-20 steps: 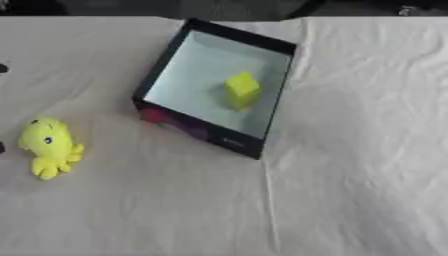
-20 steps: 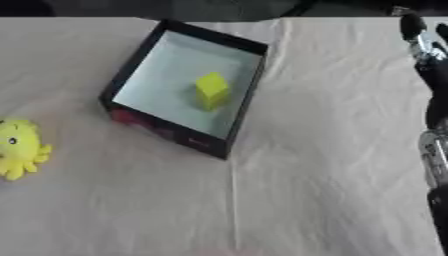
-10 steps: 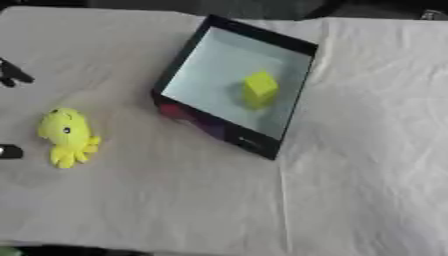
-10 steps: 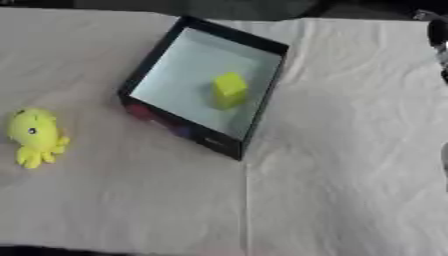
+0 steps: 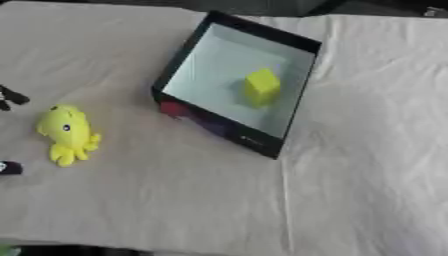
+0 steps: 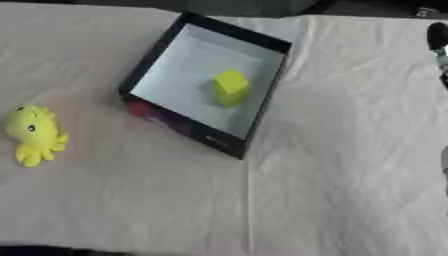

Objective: Pick up objects on the table and place them in the box.

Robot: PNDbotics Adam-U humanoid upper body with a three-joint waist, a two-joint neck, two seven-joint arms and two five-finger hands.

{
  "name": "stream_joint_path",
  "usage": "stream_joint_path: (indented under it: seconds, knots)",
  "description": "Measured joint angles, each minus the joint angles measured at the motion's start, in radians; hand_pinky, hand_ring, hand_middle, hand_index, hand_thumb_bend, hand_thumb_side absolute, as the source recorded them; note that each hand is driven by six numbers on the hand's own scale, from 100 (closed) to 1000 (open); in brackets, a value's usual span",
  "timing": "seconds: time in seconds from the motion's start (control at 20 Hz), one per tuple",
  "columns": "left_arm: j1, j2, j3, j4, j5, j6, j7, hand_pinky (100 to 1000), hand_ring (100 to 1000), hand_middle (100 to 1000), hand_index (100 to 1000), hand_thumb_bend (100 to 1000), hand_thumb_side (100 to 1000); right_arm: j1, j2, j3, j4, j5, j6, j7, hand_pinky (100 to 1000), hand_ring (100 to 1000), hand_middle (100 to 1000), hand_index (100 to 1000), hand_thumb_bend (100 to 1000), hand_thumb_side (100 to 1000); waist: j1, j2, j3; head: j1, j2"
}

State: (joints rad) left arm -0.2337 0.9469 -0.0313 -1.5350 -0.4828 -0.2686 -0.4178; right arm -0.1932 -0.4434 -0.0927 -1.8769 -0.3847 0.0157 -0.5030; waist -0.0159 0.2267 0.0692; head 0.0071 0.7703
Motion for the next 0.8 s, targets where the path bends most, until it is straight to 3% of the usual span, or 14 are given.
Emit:
stream_joint_path:
  seconds: [0.2,0.45,0.8]
  knots:
    - [-0.049,-0.027,-0.023,0.028,-0.015,-0.011,0.008,809,745,776,889,751,386,0.000,0.000,0.002,0.000,0.001,0.002,0.005,959,917,948,855,664,283,0.000,0.001,-0.001,0.002,0.000]
    - [-0.107,-0.058,-0.066,0.077,-0.026,-0.035,-0.046,811,748,767,888,741,374,-0.004,0.008,0.008,0.000,0.001,0.003,0.011,959,919,948,855,662,284,0.001,0.003,-0.005,0.009,0.000]
    - [-0.157,-0.111,-0.093,0.151,-0.069,-0.058,-0.064,789,687,686,828,642,314,-0.009,0.009,0.013,0.000,0.001,0.004,0.020,959,919,948,856,659,284,0.004,0.007,-0.008,0.016,0.000]
